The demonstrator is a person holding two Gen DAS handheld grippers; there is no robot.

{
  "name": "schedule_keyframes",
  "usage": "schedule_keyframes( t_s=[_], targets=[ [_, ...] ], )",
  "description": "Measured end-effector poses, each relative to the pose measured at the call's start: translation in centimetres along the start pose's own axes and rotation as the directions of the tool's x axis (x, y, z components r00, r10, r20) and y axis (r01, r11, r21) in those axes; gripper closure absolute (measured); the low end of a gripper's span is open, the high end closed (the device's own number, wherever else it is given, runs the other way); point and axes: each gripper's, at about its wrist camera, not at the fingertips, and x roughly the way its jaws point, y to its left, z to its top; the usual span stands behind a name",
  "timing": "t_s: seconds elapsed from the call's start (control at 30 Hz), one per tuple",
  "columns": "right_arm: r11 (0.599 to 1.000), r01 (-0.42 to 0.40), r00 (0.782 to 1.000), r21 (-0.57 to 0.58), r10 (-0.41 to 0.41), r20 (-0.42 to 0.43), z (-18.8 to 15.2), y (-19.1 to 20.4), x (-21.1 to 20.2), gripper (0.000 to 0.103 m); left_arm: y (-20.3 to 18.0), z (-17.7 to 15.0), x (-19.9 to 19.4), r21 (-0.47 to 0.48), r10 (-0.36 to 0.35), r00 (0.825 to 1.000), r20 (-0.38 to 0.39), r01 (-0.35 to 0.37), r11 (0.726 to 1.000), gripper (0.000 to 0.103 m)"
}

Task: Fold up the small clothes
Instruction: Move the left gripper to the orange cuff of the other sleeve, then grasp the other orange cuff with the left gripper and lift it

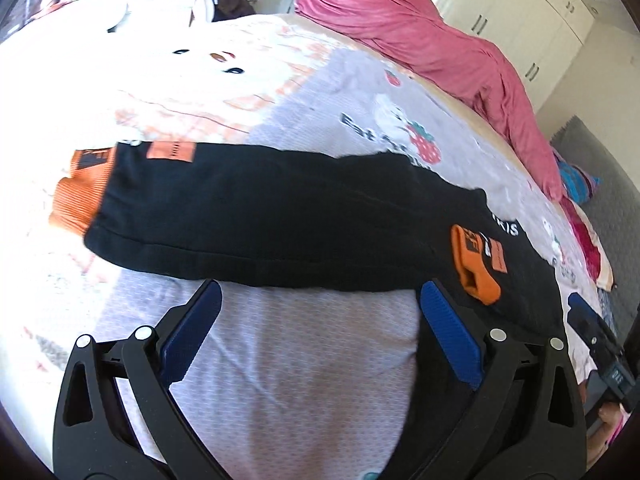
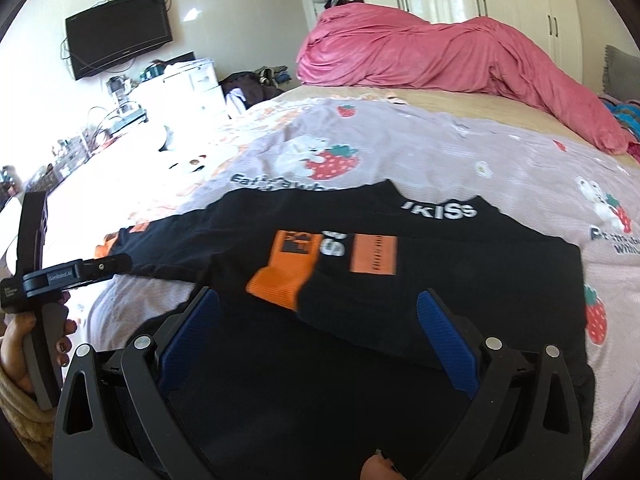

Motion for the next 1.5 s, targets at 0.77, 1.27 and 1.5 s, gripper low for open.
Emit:
schedule_keyframes(
  t_s=[0.77,1.27,1.5],
  targets=[
    [0.99,-0.112,0.992,-0.085,0.107,-0.07,2.3,8.6,5.4,0.004,8.4,1.9,-2.2,-0.206,0.081,0.995,0.049,-0.069,0.976,0.01],
    [0.984,-0.132,0.982,-0.122,0.112,-0.155,1.8,11.4,8.3,0.004,14.3,2.4,-0.8,-0.382,0.139,0.99,0.011,-0.125,0.916,0.009],
    [0.98,-0.147,0.979,-0.134,0.125,-0.162,1.8,12.4,8.3,0.004,14.5,2.9,0.0,-0.385,0.183,0.981,0.072,-0.142,0.912,0.01]
  ],
)
